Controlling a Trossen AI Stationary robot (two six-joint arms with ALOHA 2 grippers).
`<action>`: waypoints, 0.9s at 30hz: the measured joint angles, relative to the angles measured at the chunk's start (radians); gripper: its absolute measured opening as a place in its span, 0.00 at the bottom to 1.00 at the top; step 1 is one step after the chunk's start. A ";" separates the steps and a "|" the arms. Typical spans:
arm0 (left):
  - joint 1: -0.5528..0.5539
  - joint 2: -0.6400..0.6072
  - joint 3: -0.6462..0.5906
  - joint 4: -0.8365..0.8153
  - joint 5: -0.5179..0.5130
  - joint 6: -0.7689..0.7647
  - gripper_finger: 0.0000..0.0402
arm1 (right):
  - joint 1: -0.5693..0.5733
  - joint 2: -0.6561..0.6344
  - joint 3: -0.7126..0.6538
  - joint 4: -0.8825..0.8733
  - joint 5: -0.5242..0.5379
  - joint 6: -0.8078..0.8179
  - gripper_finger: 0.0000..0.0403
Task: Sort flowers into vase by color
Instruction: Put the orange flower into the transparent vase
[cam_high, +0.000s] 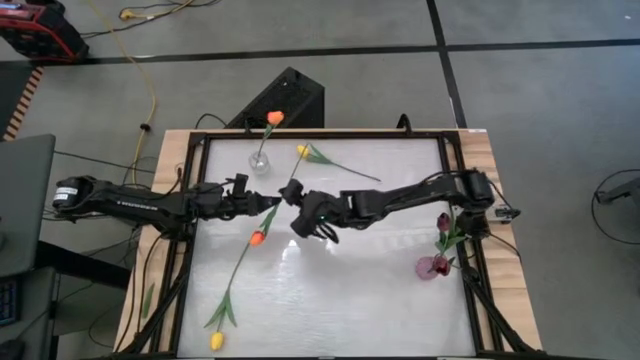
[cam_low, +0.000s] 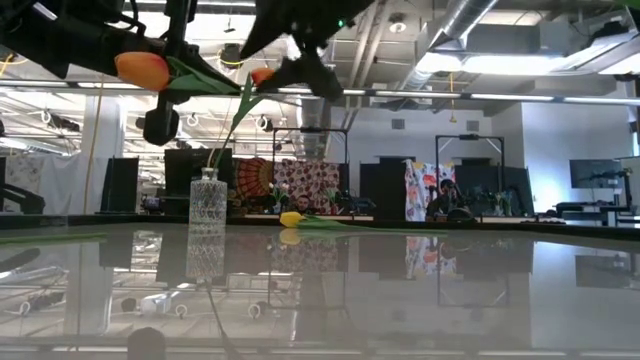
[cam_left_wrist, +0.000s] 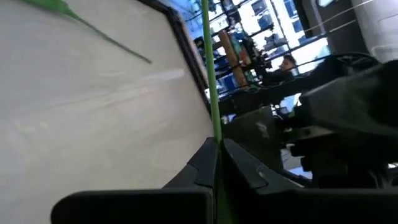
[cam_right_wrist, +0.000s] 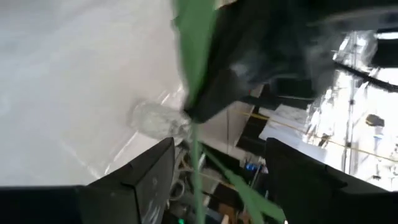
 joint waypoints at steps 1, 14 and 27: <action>0.000 0.001 0.000 -0.004 -0.002 0.000 0.00 | -0.001 0.010 -0.002 0.003 0.017 -0.006 0.68; 0.005 0.001 0.000 -0.008 0.013 0.036 0.00 | -0.045 0.022 -0.001 0.007 0.047 0.035 0.20; 0.006 0.001 0.000 -0.012 0.088 0.098 0.02 | -0.044 0.022 -0.001 -0.020 -0.005 0.159 0.10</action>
